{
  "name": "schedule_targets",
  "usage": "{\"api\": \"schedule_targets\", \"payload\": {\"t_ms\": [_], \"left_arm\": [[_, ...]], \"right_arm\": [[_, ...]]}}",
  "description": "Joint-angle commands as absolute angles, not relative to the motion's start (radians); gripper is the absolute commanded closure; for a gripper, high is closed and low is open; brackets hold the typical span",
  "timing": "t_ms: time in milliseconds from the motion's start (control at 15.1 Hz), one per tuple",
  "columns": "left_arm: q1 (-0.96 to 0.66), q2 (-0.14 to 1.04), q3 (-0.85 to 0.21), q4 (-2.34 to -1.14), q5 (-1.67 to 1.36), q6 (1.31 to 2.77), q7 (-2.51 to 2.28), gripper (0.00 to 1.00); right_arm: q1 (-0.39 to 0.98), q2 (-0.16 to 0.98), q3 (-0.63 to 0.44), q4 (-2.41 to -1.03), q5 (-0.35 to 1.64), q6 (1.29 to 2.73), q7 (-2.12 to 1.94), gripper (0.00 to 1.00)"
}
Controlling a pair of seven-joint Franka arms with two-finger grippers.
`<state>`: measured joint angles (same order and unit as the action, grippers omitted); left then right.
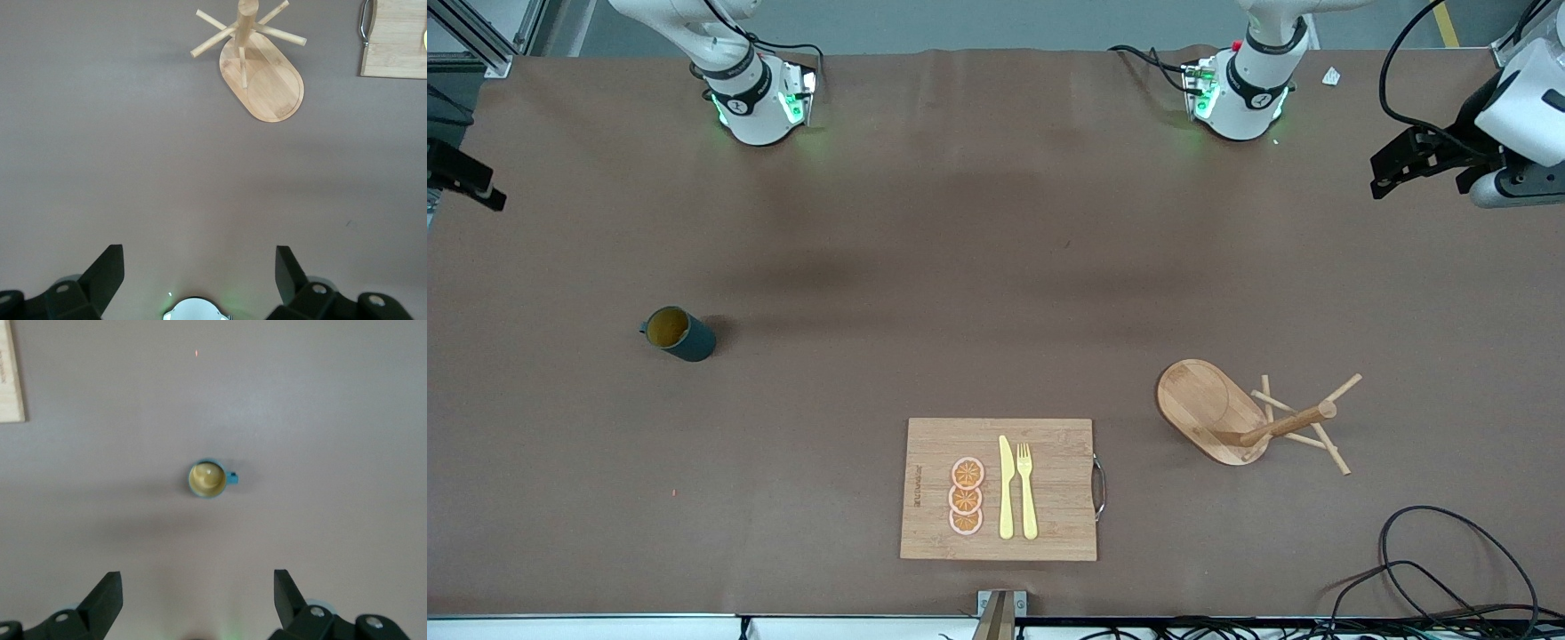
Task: Pass cup and hang on rack
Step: 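Reach the right gripper down to the teal mug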
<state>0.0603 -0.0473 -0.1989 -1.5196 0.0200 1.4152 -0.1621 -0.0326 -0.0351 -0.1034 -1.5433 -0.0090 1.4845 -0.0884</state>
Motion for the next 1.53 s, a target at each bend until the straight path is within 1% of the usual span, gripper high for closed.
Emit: {"api": "schedule_targets", "payload": {"t_ms": [0,133,399,532,797,997,1130,1395,1462], "left_arm": [[0.058,-0.034,-0.202,-1.496,0.008,1.411,-0.17,0.0],[0.058,-0.034,-0.202,-1.494,0.008,1.411,-0.17,0.0],[0.06,-0.034,-0.202,-1.494,0.008,1.411,-0.17,0.0],[0.06,-0.034,-0.202,-1.488,0.006,1.411,-0.17,0.0],[0.06,-0.028,-0.202,-1.486,0.006,1.42,-0.17,0.0],[0.064,-0.028,-0.202,-1.485,0.008,1.422,-0.17,0.0],[0.063,-0.028,-0.201,-1.486,0.008,1.424,-0.17,0.0],[0.064,-0.028,-0.201,-1.486,0.008,1.425,-0.17,0.0],[0.064,-0.028,-0.202,-1.486,0.008,1.425,-0.17,0.0]], "right_arm": [[-0.066,0.063,-0.094,-1.539,-0.011,1.531,-0.094,0.0],[-0.09,0.145,-0.094,-1.534,-0.003,1.592,-0.103,0.0],[-0.095,0.225,-0.092,-1.557,0.005,1.637,-0.276,0.0],[-0.098,0.226,-0.091,-1.655,0.006,1.733,-0.336,0.0],[-0.164,0.225,-0.091,-1.909,0.096,2.027,-0.595,0.0],[-0.17,0.227,-0.091,-2.044,0.101,2.204,-0.68,0.0],[-0.16,0.235,-0.087,-2.101,0.101,2.279,-0.722,0.0],[-0.147,0.293,-0.084,-2.112,0.109,2.33,-0.796,0.0],[-0.14,0.307,-0.084,-2.111,0.11,2.335,-0.796,0.04]]}}
